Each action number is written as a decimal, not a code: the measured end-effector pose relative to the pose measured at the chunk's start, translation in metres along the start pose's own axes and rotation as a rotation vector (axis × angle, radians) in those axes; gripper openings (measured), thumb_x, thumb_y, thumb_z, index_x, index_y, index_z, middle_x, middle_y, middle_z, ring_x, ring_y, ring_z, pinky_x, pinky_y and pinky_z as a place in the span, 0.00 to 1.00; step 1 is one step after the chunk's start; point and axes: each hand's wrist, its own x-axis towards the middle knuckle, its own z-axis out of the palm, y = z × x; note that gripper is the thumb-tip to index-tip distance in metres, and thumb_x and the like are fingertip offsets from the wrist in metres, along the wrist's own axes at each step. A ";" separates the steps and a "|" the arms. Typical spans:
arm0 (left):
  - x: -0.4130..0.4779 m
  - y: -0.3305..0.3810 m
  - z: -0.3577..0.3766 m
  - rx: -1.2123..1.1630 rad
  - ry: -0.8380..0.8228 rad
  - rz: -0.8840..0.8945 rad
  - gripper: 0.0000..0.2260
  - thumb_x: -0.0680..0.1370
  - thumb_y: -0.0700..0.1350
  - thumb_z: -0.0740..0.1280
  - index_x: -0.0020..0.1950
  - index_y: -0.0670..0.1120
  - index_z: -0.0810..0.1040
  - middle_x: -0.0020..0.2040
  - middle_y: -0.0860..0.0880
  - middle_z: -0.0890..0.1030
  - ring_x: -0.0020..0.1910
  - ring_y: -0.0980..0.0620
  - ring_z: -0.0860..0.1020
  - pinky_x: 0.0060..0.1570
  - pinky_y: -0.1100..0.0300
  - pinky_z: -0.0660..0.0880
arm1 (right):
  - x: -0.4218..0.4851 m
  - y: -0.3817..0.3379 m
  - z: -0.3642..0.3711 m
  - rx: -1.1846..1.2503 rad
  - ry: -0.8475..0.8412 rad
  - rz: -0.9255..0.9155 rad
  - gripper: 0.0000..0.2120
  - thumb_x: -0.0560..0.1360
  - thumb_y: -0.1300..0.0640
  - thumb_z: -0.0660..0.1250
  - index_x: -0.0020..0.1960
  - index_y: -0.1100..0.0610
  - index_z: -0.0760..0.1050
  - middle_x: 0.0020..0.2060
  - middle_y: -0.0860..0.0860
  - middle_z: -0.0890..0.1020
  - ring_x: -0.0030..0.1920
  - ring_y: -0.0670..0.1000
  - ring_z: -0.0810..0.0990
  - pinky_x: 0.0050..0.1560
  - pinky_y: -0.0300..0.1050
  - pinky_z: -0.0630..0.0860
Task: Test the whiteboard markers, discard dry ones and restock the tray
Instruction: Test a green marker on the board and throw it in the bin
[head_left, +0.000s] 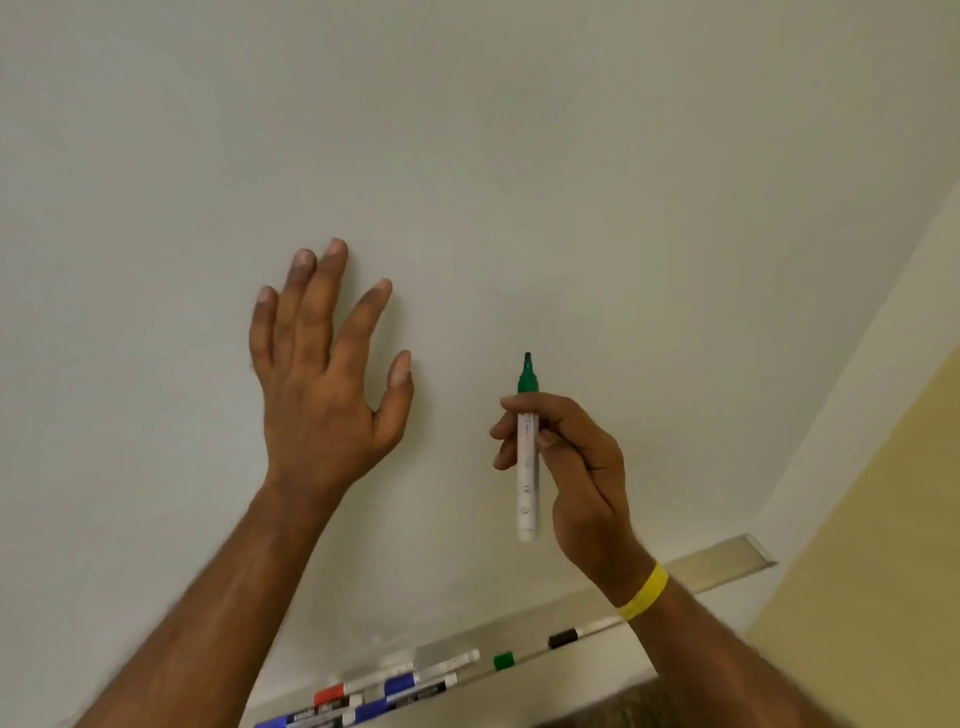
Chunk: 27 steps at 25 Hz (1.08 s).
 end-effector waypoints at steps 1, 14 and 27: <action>0.014 -0.004 -0.003 0.012 0.022 -0.001 0.22 0.77 0.49 0.65 0.70 0.43 0.73 0.76 0.39 0.63 0.77 0.40 0.59 0.75 0.40 0.54 | 0.009 -0.009 0.002 0.020 -0.018 -0.038 0.18 0.78 0.65 0.54 0.59 0.55 0.78 0.47 0.56 0.83 0.43 0.57 0.83 0.48 0.51 0.81; 0.110 -0.018 -0.021 0.216 0.109 0.044 0.26 0.78 0.53 0.61 0.75 0.46 0.68 0.79 0.42 0.59 0.79 0.42 0.55 0.76 0.40 0.52 | 0.152 -0.090 0.028 -0.095 0.059 -0.312 0.08 0.78 0.49 0.61 0.52 0.50 0.76 0.41 0.52 0.81 0.40 0.47 0.79 0.42 0.41 0.74; 0.100 -0.021 -0.017 0.256 0.123 0.042 0.28 0.77 0.55 0.62 0.75 0.46 0.67 0.78 0.43 0.60 0.78 0.42 0.56 0.75 0.40 0.55 | 0.135 -0.052 0.013 -0.407 0.080 -0.359 0.08 0.79 0.49 0.62 0.52 0.50 0.79 0.46 0.42 0.81 0.48 0.46 0.82 0.49 0.41 0.78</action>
